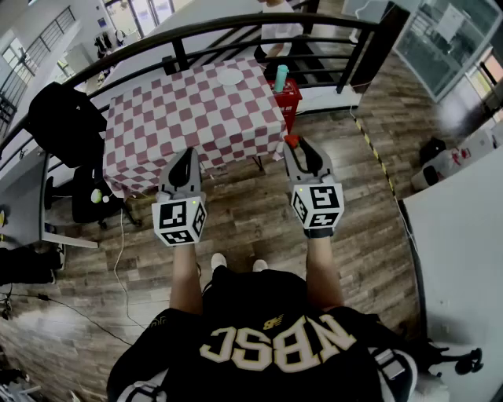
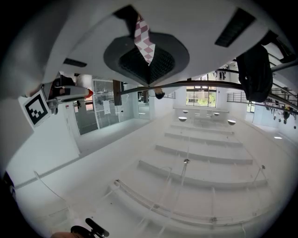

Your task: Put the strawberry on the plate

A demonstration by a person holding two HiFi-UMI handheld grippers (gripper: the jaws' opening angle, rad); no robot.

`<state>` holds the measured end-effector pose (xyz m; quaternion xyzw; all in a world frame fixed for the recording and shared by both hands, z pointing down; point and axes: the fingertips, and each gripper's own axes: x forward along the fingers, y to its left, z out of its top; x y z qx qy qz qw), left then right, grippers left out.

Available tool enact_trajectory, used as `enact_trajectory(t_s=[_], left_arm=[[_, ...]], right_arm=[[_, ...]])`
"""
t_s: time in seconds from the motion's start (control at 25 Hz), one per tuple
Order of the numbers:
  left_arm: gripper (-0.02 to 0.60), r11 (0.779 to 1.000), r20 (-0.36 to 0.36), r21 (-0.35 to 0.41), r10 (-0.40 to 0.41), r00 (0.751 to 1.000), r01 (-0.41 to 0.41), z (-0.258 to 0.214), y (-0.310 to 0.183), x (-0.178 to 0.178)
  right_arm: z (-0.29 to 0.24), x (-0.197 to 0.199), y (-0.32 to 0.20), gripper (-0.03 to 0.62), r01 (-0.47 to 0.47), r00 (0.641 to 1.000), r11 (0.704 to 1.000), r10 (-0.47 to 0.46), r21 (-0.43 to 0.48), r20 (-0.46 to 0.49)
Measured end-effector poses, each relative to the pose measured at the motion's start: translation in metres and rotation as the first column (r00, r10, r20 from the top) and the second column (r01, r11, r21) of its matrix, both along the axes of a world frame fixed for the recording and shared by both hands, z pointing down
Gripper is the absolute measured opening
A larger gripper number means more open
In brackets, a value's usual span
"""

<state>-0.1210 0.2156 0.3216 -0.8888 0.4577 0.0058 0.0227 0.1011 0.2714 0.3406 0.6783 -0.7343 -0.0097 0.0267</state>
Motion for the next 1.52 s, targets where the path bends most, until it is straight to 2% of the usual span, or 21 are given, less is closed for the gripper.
enact_trajectory(t_s=[0.28, 0.48, 0.64, 0.8, 0.92, 1.12, 1.36, 1.52], left_arm=[[0.015, 0.999, 0.011, 0.002, -0.05, 0.999, 0.05, 0.004, 0.007, 0.003], [0.015, 0.998, 0.067, 0.025, -0.054, 0.996, 0.052, 0.011, 0.014, 0.015], [0.015, 0.997, 0.075, 0.014, -0.072, 0.995, 0.071, 0.018, 0.002, 0.014], [0.015, 0.999, 0.081, -0.009, -0.048, 0.996, 0.049, 0.035, -0.023, 0.029], [0.015, 0.999, 0.079, -0.025, -0.021, 0.997, 0.023, 0.046, -0.054, 0.043], [0.015, 0.999, 0.061, -0.029, 0.042, 0.997, -0.041, 0.047, -0.125, 0.072], [0.015, 0.994, 0.023, -0.039, 0.102, 0.994, -0.101, 0.042, -0.234, 0.091], [0.015, 0.99, 0.022, -0.061, 0.129, 0.991, -0.128, 0.041, -0.294, 0.095]], right_arm=[[0.002, 0.018, 0.008, 0.141, 0.001, 1.0, 1.0, -0.001, 0.014, 0.031], [0.011, 0.017, 0.005, 0.141, 0.03, 0.998, 0.999, -0.032, 0.028, 0.053], [0.024, 0.02, -0.004, 0.141, 0.046, 0.997, 0.999, -0.048, 0.021, 0.064], [0.04, 0.034, -0.023, 0.141, 0.032, 0.997, 0.999, -0.032, 0.0, 0.077], [0.054, 0.038, -0.048, 0.141, 0.03, 0.997, 0.999, -0.027, -0.026, 0.078], [0.043, 0.047, -0.111, 0.141, 0.053, 0.994, 0.998, -0.055, 0.022, 0.097], [0.033, 0.064, -0.207, 0.141, -0.004, 0.999, 1.0, 0.004, -0.003, 0.039], [0.03, 0.071, -0.264, 0.141, -0.044, 0.998, 0.999, 0.046, -0.03, 0.047]])
